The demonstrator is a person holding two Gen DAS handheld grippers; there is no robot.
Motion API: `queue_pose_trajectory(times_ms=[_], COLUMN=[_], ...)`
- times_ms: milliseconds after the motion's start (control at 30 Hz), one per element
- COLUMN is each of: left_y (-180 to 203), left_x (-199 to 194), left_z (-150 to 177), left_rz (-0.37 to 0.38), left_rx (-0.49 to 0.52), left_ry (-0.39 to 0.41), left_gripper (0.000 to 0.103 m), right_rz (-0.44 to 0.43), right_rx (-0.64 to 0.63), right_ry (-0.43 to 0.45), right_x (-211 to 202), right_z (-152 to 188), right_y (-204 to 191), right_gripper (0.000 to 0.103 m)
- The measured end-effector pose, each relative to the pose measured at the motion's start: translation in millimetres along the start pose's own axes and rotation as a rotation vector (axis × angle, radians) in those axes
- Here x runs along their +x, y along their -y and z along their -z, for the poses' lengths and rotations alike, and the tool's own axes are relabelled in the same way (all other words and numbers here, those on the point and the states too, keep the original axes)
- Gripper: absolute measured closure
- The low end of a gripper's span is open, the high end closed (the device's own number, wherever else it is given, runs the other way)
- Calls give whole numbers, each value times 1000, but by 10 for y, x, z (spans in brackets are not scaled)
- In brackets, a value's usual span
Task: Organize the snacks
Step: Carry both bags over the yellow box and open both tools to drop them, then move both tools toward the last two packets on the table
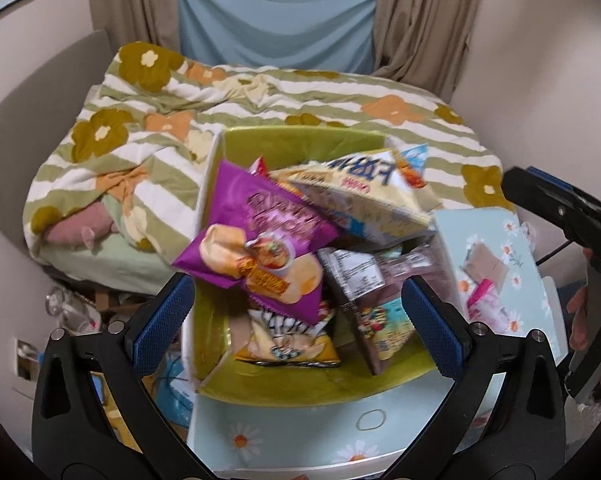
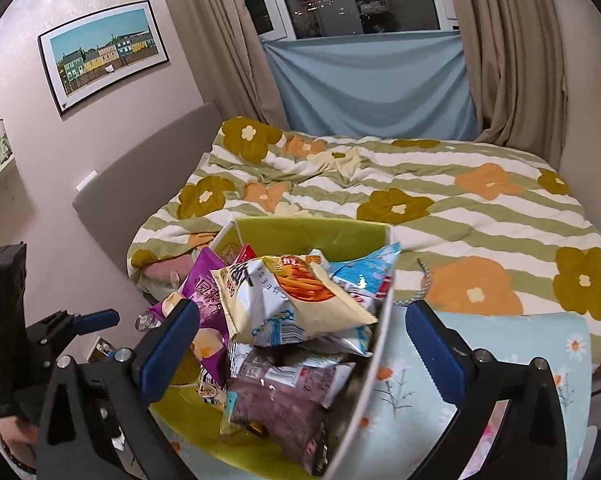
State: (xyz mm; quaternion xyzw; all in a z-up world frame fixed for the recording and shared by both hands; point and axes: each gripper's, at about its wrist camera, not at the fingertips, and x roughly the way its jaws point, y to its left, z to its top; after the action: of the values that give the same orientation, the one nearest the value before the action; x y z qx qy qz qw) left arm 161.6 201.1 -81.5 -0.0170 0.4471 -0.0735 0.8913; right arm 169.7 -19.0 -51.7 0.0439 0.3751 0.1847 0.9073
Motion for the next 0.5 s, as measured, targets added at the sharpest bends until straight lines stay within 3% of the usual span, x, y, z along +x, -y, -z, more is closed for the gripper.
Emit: queue_pose_trajectory(times_ms=[300,500], left_y=[531,1029], left_x=[-128,-190], left_z=[-52,-51], left_rz=[61,77], left_rx=[78,101], left_ry=[23,20], left_gripper=[0,0], right_rz=[103,123], right_rx=[53,77], right_ry=[31,41], right_x=[-612,-972], right_z=[71,176], right_y=[350,756], right_gripper=[0,0])
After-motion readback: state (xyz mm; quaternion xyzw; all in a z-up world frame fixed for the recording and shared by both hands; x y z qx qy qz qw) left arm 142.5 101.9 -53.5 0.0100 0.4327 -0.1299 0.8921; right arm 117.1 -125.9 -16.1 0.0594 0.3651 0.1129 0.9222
